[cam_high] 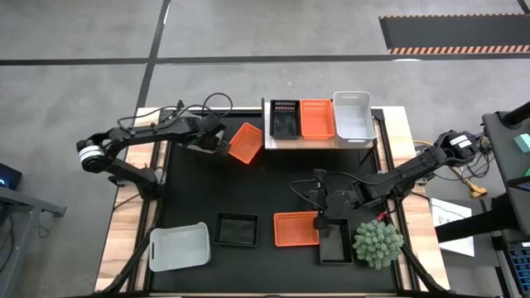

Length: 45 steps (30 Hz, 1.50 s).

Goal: Stack baskets on shelf by color
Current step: Stack the top white bin on the white bin on the shelf

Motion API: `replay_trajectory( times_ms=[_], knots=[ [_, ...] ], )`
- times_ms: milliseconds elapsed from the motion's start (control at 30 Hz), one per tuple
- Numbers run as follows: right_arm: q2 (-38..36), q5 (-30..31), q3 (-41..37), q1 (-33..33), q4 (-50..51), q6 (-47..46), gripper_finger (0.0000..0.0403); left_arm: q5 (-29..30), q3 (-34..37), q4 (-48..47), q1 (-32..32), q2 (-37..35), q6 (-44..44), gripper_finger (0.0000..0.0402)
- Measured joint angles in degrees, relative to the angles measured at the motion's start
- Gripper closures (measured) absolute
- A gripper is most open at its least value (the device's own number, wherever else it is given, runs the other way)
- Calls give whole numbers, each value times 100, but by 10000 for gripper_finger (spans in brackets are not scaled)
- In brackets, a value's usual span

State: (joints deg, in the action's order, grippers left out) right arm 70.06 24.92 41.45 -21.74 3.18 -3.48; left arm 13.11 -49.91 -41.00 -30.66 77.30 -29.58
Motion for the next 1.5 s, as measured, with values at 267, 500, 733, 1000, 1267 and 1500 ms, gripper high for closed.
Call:
replay_trajectory(
  times_ms=[267, 500, 733, 1000, 1267, 1500],
  knots=[
    [16, -4, 0, 0, 39, -11, 394, -219, 85, -1208, 363, -940, -172, 400],
    [24, -6, 0, 0, 39, -1, 394, -469, 85, -1357, 1273, -1358, -696, 401],
    [24, -4, 0, 0, 41, 47, 394, -676, 85, -1311, 2305, -1135, -780, 401],
    [24, -5, 0, 0, 42, 126, 394, -1424, 72, -1010, 2803, -428, -915, 397],
    [28, -6, 0, 0, 42, 122, 394, -1651, 28, -938, 2856, 68, -584, 324],
    [29, -294, 0, 1, 2, -23, 394, -1649, 27, -918, 2858, -253, -435, 265]
  ],
)
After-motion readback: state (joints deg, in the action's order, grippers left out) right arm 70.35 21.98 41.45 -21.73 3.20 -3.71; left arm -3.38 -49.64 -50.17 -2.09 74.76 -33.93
